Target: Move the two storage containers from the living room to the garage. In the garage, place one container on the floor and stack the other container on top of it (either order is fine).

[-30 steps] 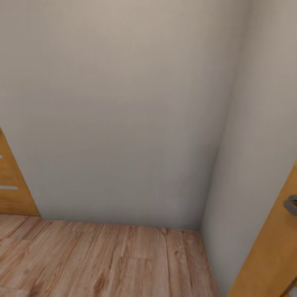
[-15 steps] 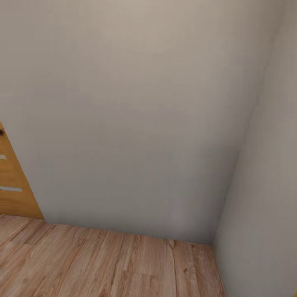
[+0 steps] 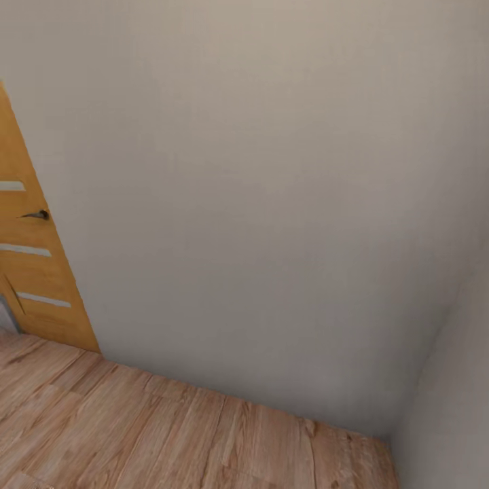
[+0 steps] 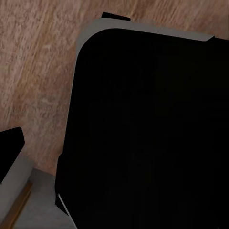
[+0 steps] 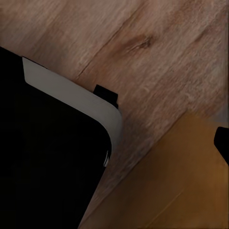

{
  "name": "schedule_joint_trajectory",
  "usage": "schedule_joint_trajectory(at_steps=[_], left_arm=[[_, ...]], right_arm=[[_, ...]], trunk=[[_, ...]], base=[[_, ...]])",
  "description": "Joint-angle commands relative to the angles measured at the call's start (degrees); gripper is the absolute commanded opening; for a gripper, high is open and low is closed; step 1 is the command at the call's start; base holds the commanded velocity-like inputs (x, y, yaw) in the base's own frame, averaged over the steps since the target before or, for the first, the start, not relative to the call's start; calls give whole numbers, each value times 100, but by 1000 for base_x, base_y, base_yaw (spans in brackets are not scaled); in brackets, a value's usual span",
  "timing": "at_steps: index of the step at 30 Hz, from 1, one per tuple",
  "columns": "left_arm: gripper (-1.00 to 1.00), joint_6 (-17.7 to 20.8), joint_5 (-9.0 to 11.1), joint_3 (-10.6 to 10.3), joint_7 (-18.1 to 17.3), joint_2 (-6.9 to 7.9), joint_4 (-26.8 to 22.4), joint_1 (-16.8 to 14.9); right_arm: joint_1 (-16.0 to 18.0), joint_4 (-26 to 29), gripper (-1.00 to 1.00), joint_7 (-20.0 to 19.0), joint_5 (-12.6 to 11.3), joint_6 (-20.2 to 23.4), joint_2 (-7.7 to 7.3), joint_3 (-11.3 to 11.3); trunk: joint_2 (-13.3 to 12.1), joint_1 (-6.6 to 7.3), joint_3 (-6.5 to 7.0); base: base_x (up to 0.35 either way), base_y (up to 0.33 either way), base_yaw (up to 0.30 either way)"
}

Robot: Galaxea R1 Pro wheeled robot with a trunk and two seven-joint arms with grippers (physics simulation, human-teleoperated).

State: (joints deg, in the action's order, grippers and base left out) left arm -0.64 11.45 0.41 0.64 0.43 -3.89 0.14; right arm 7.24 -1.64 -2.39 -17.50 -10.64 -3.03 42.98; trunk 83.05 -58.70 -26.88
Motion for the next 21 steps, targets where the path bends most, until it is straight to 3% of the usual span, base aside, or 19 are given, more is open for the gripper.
schedule_joint_trajectory(at_steps=[1,8,21], left_arm=[[100,-7,33,-1,7,0,-7,0],[100,-7,31,-2,7,-2,-7,-1],[100,-7,33,2,7,1,-7,1]], right_arm=[[6,-18,100,-25,-60,-34,3,44],[6,-20,100,-25,-68,-28,16,35],[6,-15,100,-18,-131,-34,28,18]], trunk=[[2,-3,-5],[2,-3,-5],[2,-3,-5]], base=[[245,0,268],[212,0,269],[15,0,269]])
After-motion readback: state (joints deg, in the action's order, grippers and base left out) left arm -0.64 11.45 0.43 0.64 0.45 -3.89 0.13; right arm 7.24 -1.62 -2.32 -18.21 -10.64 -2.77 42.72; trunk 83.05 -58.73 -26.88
